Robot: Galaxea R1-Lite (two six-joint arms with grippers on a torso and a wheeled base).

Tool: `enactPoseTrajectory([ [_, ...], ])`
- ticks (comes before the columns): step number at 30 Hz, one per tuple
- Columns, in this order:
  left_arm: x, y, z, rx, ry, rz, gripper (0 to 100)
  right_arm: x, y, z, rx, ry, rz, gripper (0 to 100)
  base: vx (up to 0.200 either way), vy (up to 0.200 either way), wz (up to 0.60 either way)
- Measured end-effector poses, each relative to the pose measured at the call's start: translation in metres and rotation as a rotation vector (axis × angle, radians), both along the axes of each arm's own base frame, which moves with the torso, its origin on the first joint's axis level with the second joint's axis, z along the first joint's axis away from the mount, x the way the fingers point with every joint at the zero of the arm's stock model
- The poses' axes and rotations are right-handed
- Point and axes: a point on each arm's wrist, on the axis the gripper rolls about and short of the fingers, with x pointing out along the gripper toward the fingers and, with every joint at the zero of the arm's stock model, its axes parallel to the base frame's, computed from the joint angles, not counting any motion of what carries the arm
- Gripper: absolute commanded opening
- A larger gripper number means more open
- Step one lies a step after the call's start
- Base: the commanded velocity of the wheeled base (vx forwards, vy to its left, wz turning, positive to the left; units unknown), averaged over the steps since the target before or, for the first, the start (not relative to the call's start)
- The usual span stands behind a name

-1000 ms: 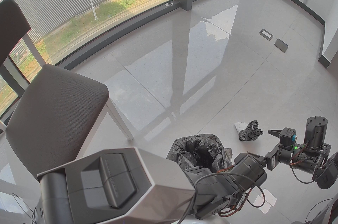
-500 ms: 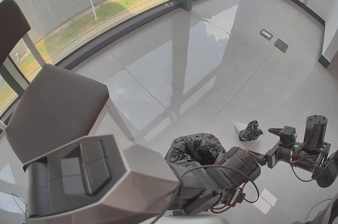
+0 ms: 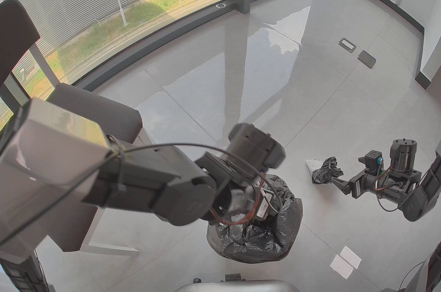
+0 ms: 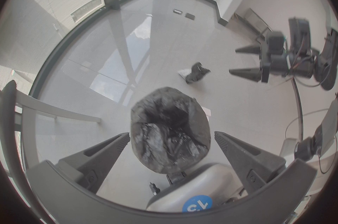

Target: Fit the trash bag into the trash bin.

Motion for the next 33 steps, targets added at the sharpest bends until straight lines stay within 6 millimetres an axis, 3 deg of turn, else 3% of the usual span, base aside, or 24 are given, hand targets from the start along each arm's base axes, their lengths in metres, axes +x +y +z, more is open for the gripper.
enactPoseTrajectory([
  [7,0.022,0.017,0.036,-0.108,-0.134,0.069,100,0.047,-0.037,-0.031,-0.053,0.037,-0.085,100,0.0,0.0,0.0],
  [14,0.03,0.026,0.054,-0.154,-0.183,0.103,100,0.08,-0.055,-0.066,-0.062,0.071,-0.122,100,0.0,0.0,0.0],
  [20,0.03,0.037,0.07,-0.182,-0.213,0.127,100,0.108,-0.058,-0.094,-0.048,0.071,-0.13,100,0.0,0.0,0.0],
  [28,0.024,0.045,0.07,-0.199,-0.192,0.154,100,0.136,-0.048,-0.116,-0.02,0.108,-0.115,100,0.0,0.0,0.0],
  [29,0.023,0.046,0.071,-0.2,-0.192,0.155,100,0.14,-0.048,-0.117,-0.018,0.11,-0.115,0,0.0,0.0,0.0],
  [33,0.02,0.05,0.072,-0.203,-0.191,0.159,100,0.146,-0.046,-0.12,-0.016,0.111,-0.114,0,0.0,0.0,0.0],
])
